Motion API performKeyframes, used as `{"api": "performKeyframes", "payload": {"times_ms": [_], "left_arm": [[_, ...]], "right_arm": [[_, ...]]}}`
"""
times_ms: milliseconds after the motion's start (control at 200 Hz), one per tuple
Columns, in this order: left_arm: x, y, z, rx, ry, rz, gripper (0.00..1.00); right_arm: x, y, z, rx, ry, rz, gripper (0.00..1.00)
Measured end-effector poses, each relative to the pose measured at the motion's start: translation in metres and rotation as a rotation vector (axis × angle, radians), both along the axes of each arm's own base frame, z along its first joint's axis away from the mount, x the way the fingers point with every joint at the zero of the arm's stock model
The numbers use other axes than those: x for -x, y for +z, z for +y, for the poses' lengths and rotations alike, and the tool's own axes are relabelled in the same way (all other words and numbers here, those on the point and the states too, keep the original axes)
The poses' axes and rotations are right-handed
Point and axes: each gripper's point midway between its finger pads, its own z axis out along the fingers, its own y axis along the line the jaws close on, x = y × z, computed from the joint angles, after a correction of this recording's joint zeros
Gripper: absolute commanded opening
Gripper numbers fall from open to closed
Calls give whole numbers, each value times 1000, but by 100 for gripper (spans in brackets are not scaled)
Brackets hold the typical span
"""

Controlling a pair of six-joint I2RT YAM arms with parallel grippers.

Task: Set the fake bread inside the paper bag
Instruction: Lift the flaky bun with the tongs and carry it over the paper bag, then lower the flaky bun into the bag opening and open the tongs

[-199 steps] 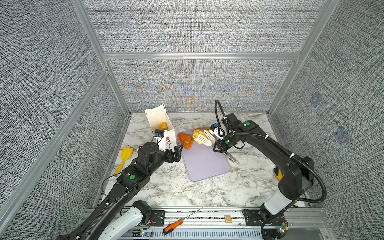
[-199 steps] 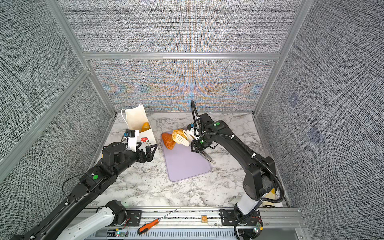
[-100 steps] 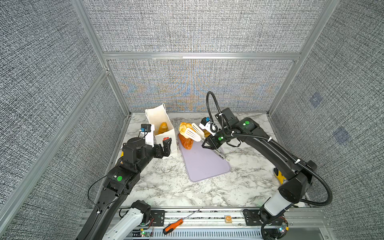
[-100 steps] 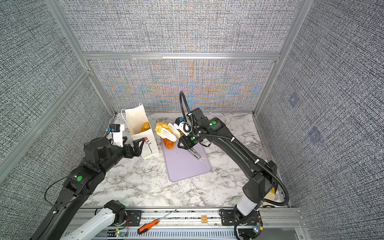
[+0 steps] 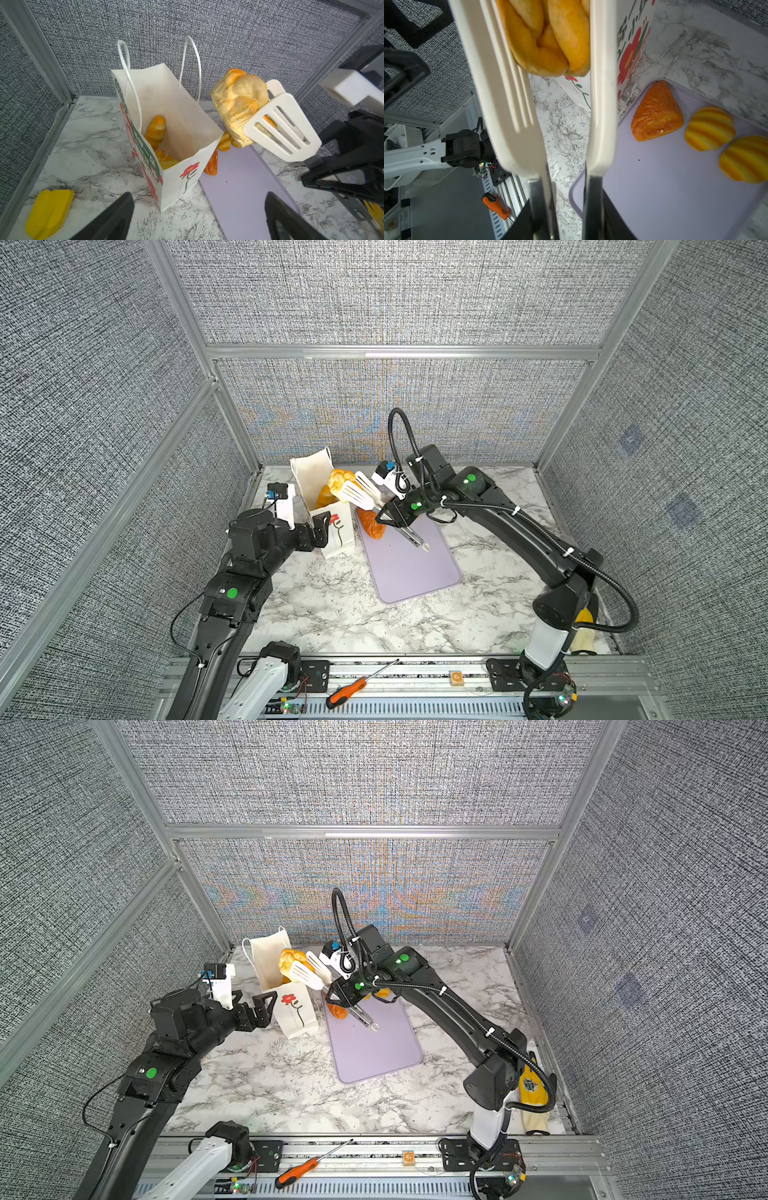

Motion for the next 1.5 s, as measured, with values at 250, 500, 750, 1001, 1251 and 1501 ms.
{"api": "performKeyframes", "payload": {"times_ms": [250,500,750,1001,1251,1501], "left_arm": [[-1,-4,8,-1,3,15,100],[-3,-7,11,7,-10,23,100],[-4,-14,12,8,-16,41,100],[-3,-12,13,6,-14,32,100],[-2,-17,13,4,-14,41,100],[-1,-16,13,1,-15,35,99]], "right_arm": [[-9,2,27,-26,22,-13,39],[-23,-6,42,-21,5,-13,39],[-33,-17,52,19,-17,-31,39],[-34,-23,48,70,-38,-47,49],[-36,-22,44,97,-59,-68,59],[-36,-19,41,117,-73,-88,66]]}}
